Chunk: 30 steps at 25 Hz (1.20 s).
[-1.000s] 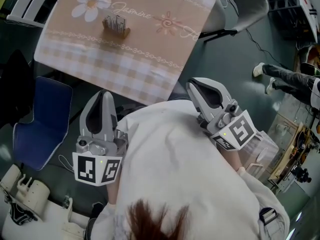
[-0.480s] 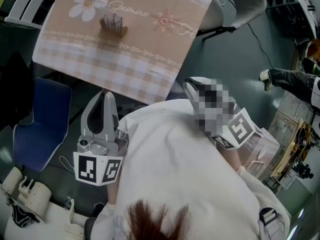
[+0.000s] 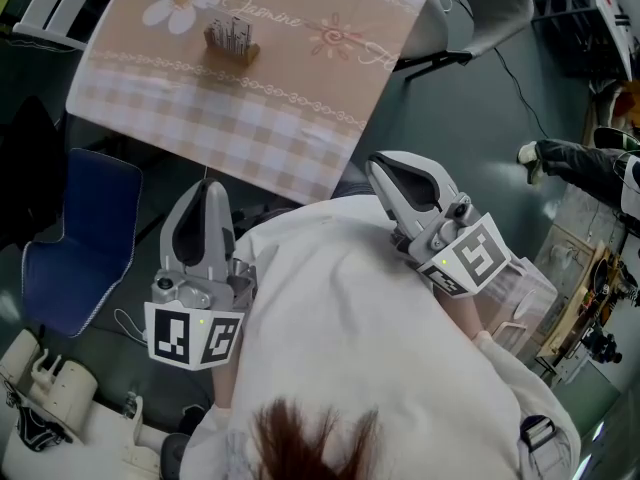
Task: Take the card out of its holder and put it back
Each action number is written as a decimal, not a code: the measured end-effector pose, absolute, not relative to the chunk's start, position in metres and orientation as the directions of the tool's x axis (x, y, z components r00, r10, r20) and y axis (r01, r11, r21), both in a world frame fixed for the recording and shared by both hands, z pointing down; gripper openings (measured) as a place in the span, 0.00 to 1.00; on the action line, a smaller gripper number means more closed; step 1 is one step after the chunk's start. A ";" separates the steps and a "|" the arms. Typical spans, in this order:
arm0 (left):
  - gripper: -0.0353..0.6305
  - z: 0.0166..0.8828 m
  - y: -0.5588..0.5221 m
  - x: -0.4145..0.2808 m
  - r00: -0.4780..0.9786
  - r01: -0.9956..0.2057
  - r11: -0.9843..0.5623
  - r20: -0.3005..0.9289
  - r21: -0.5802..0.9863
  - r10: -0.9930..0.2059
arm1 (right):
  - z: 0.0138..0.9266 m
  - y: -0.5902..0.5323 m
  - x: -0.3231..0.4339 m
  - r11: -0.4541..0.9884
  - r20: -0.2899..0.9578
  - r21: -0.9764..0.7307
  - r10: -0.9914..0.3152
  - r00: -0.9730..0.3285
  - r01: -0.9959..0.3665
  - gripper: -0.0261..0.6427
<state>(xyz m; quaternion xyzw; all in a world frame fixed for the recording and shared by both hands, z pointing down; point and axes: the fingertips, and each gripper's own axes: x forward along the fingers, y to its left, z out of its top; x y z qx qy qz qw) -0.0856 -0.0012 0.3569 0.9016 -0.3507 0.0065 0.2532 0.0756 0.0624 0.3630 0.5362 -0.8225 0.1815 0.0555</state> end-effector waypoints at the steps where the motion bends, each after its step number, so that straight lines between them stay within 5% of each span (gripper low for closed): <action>1: 0.05 0.357 -0.001 -0.087 0.753 -0.636 -0.625 0.187 0.453 -0.631 | 0.362 0.063 0.075 0.360 0.287 -0.236 -0.862 -0.419 -0.903 0.04; 30: 0.05 0.358 0.001 -0.094 0.735 -0.653 -0.606 0.187 0.455 -0.652 | 0.367 0.061 0.066 0.387 0.307 -0.217 -0.844 -0.439 -0.896 0.03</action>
